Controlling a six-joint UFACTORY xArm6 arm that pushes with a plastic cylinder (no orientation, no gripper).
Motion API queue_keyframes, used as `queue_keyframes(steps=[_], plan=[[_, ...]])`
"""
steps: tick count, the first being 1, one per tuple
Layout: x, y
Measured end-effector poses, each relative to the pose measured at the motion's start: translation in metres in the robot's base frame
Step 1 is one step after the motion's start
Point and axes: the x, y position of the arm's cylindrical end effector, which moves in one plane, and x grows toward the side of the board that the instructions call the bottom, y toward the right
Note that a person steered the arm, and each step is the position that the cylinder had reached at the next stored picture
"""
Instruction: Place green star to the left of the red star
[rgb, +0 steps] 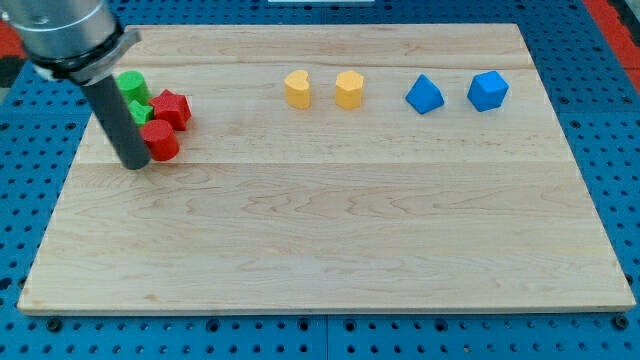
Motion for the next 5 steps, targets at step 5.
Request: queue_keyframes(steps=[5], plan=[[-0.046,-0.026]])
